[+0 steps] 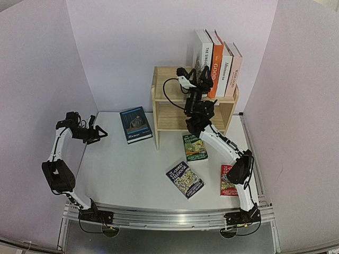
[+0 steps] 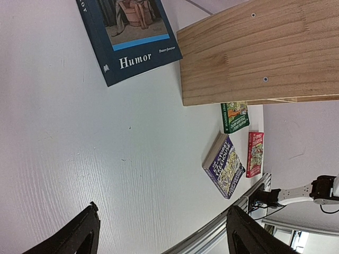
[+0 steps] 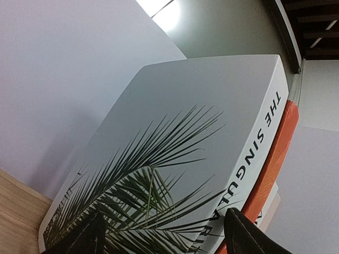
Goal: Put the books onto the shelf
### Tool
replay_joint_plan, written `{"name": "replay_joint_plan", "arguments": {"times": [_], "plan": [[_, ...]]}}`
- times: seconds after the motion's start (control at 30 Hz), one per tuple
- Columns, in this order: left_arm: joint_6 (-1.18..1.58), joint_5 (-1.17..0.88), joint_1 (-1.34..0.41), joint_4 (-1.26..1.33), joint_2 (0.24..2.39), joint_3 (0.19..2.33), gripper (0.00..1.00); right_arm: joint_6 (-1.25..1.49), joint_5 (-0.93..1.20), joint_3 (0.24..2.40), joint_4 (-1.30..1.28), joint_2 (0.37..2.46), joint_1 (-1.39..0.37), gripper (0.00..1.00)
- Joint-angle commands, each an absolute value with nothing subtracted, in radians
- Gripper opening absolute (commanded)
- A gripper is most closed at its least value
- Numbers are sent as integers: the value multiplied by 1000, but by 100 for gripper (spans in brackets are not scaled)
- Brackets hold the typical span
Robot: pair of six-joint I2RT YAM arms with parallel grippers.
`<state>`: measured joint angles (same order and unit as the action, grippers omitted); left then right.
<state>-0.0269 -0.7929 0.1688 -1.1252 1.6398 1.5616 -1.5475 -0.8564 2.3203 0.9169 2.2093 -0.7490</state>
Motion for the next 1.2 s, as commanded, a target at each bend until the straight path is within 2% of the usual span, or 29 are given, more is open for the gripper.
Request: {"name": "replay_joint_plan", "arguments": {"times": [0.0,0.27,0.4,0.53,0.63,0.73,0.93,1.17], "plan": [[-47,-811,165,-1128,1643,1566,82,-1558,-865,2332,943,2172,-759,75],[-91,-741,132,-1116,1659,1564,83,-1571,-861,2335,943,2160,-790,77],[-277,-526,-2,-1157,1716,1611,83,-1577,-867,2327,944,2131,-842,81],[-502,-291,-137,-1062,1770,1631,86,-1550,-911,2226,924,2038,-899,83],[-667,-164,-224,-948,1823,1632,90,-1429,-977,2102,801,1931,-928,84],[-822,-69,-285,-780,1877,1619,99,-1256,-1039,2004,627,1821,-948,84],[-947,63,-365,-535,2046,1672,100,-1011,-1171,1885,400,1666,-1003,84],[-977,192,-382,-433,2252,1804,99,-745,-1269,1796,129,1564,-1056,85]]}}
